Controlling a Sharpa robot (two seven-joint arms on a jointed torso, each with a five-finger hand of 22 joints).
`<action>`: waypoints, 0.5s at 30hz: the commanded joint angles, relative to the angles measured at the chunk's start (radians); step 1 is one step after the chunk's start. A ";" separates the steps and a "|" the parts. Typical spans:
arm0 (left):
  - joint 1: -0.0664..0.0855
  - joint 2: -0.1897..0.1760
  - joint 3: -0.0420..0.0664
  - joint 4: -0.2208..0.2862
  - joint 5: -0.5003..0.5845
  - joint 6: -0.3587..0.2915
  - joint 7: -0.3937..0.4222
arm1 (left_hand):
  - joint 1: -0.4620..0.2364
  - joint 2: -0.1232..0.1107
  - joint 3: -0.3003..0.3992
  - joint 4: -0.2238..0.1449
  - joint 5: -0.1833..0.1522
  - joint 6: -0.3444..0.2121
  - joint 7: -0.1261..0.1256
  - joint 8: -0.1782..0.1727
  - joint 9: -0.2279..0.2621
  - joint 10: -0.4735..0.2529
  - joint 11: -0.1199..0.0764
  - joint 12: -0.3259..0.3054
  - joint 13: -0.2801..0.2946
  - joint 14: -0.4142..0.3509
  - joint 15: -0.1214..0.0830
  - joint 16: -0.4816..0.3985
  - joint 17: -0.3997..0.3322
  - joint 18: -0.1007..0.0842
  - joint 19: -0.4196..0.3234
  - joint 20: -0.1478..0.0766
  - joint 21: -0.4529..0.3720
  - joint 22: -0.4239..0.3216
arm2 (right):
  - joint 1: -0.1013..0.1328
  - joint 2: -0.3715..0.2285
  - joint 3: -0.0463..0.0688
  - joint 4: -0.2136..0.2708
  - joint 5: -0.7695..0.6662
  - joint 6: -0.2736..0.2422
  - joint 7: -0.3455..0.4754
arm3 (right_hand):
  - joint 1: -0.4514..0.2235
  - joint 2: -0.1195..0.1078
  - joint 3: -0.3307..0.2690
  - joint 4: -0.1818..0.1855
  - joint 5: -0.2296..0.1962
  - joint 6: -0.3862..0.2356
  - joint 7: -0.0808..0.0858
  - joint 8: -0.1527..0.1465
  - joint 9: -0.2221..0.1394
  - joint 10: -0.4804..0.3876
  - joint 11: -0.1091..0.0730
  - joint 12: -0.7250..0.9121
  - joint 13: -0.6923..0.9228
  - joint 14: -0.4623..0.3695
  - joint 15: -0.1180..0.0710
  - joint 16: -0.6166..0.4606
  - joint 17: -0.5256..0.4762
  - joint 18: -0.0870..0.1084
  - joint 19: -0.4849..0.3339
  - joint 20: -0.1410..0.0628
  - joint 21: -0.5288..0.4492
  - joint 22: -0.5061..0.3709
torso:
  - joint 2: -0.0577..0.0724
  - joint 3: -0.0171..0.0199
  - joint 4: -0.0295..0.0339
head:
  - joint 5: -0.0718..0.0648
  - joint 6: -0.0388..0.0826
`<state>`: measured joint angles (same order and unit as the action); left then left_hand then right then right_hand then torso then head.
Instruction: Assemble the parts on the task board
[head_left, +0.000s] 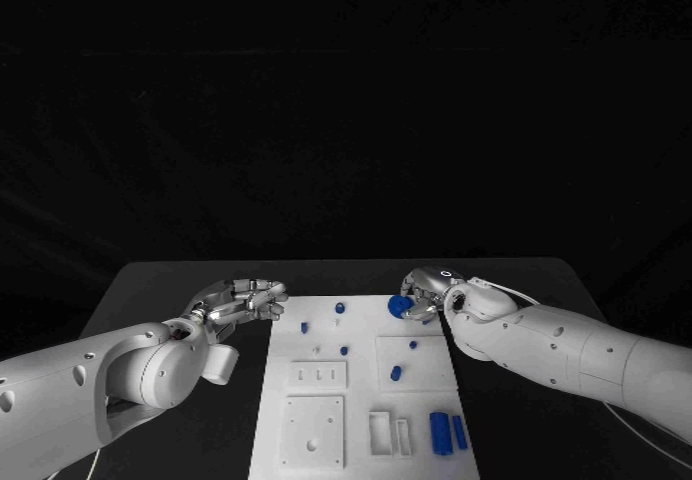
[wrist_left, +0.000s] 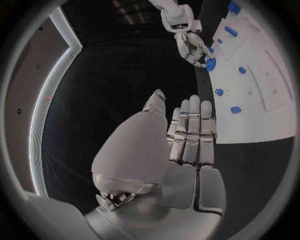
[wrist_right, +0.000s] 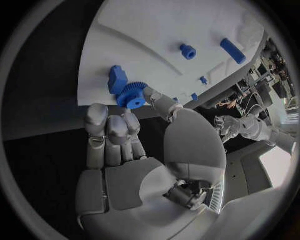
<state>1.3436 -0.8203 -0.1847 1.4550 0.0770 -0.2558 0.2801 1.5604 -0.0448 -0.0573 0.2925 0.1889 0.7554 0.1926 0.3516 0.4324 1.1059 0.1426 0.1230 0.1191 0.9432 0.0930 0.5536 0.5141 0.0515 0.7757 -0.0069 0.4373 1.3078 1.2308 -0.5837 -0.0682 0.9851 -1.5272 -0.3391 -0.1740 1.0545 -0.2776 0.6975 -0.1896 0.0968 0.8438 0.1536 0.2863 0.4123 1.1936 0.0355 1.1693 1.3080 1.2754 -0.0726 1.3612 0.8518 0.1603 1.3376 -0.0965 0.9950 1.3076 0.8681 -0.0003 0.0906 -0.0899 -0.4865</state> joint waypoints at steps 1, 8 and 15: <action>0.001 -0.001 0.001 0.005 -0.004 0.017 0.004 | 0.009 0.003 -0.003 -0.002 -0.004 0.004 0.000 -0.006 -0.001 0.009 0.000 -0.007 0.000 -0.004 -0.001 0.007 -0.001 0.013 -0.006 -0.001 0.003 0.016 | -0.005 0.002 -0.001 -0.002 -0.003 0.020 0.007 | -0.007 0.007 0.002 0.009 0.004 0.002 -0.002 0.001 0.000 0.000 0.002 0.009 0.018 -0.006 0.000 0.001 0.004 0.101 -0.002 -0.008 0.006 0.022 | 0.000 0.0002 0.0000 | 0.002 -0.001; 0.001 -0.004 0.001 0.008 -0.004 0.017 0.004 | 0.009 0.003 -0.003 -0.002 -0.005 0.004 0.000 -0.006 -0.001 0.009 0.000 -0.007 0.000 -0.004 -0.001 0.007 -0.001 0.013 -0.006 -0.001 0.003 0.016 | -0.009 0.007 -0.002 -0.007 -0.010 0.032 0.004 | 0.002 0.018 0.012 0.010 -0.002 0.027 -0.010 0.015 0.006 0.009 -0.005 0.023 0.021 -0.004 -0.007 -0.001 0.012 0.101 -0.004 -0.009 0.013 0.022 | 0.000 0.0005 -0.0001 | 0.003 -0.006; 0.001 -0.006 0.001 0.010 -0.007 0.017 0.003 | 0.009 0.003 -0.003 -0.002 -0.005 0.004 0.000 -0.006 0.000 0.009 0.000 -0.007 0.000 -0.004 -0.001 0.007 -0.002 0.013 -0.006 -0.001 0.003 0.016 | -0.014 0.013 -0.004 -0.016 -0.027 0.035 -0.004 | 0.008 0.040 0.023 0.011 -0.010 0.054 -0.021 0.029 0.012 0.016 -0.015 0.032 0.021 -0.003 -0.017 -0.005 0.020 0.101 -0.007 -0.008 0.021 0.022 | -0.001 0.0009 -0.0011 | 0.005 -0.009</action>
<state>1.3437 -0.8266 -0.1843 1.4607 0.0766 -0.2552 0.2792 1.5604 -0.0448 -0.0573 0.2925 0.1889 0.7554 0.1926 0.3516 0.4324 1.1059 0.1426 0.1191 0.1190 0.9432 0.0930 0.5576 0.5141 0.0463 0.7757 -0.0069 0.4373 1.3077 1.2278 -0.5727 -0.0659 0.9707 -1.5334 -0.3435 -0.1738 1.0624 -0.2485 0.7164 -0.1795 0.0891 0.8839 0.1221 0.3101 0.4238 1.2061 0.0228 1.1968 1.3079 1.2721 -0.0840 1.3612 0.8708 0.1581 1.3340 -0.1004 1.0106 1.3075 0.8681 0.0004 0.0902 -0.0857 -0.4934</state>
